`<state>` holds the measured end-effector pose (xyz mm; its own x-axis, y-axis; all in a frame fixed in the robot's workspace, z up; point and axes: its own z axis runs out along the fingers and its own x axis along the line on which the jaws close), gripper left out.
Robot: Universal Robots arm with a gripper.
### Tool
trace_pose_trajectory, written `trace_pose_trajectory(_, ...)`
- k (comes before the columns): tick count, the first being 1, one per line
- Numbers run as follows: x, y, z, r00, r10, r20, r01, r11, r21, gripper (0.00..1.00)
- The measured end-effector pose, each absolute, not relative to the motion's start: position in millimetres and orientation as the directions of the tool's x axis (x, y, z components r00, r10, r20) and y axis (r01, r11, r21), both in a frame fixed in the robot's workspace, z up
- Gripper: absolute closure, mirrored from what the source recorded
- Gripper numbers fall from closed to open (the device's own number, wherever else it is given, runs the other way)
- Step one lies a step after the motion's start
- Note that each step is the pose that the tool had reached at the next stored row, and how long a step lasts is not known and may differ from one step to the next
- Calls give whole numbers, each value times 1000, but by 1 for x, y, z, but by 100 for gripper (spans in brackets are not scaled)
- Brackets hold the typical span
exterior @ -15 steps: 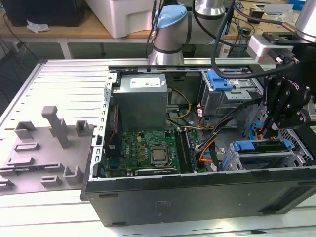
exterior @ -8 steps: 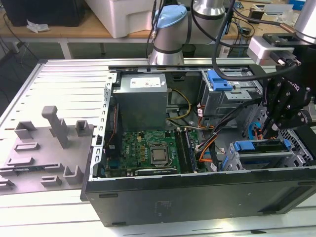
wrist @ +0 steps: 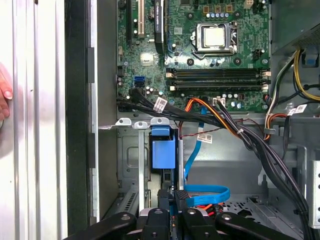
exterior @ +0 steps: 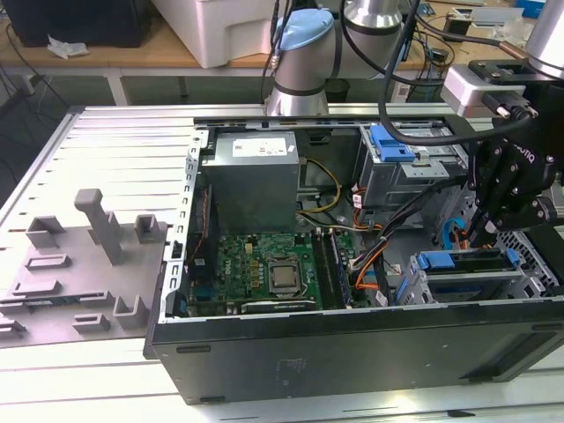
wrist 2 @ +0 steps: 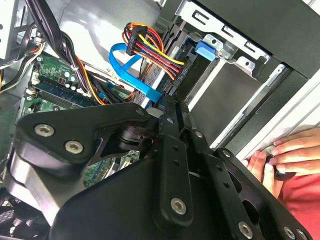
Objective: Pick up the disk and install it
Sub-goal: 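Insert the second disk wire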
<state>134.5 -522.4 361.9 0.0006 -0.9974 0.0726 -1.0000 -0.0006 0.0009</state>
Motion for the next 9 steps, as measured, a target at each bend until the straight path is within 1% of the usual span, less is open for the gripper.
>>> trace_pose_trajectory(9, 135, -522, 361, 14, -997, 73, -1000, -14, -3, 84)
